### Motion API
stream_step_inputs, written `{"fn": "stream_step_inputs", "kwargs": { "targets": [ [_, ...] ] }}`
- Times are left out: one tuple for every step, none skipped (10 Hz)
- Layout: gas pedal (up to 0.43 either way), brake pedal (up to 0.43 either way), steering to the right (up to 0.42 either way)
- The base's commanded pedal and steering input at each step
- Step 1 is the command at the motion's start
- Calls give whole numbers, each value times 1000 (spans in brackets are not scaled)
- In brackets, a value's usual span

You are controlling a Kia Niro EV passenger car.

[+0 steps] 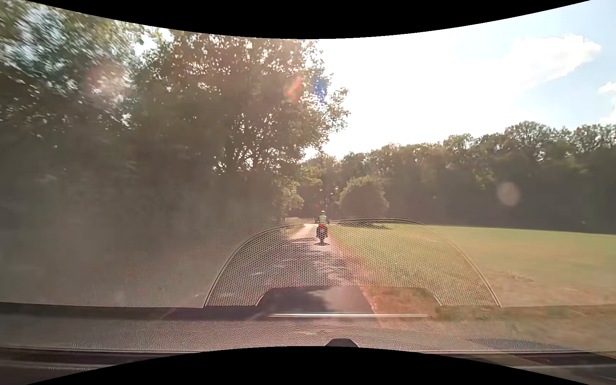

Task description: Follow the waypoints while adhering to traffic rules and regulations

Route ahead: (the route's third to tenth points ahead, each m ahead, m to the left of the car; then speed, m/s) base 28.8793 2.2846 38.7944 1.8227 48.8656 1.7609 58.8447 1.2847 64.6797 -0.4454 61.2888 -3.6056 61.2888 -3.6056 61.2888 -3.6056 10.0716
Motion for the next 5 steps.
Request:
{"fn": "stream_step_inputs", "kwargs": {
  "targets": [
    [177, 0, 1],
    [177, 0, 1],
    [177, 0, 3],
    [169, 0, 4],
    [150, 0, 3]
  ]
}}
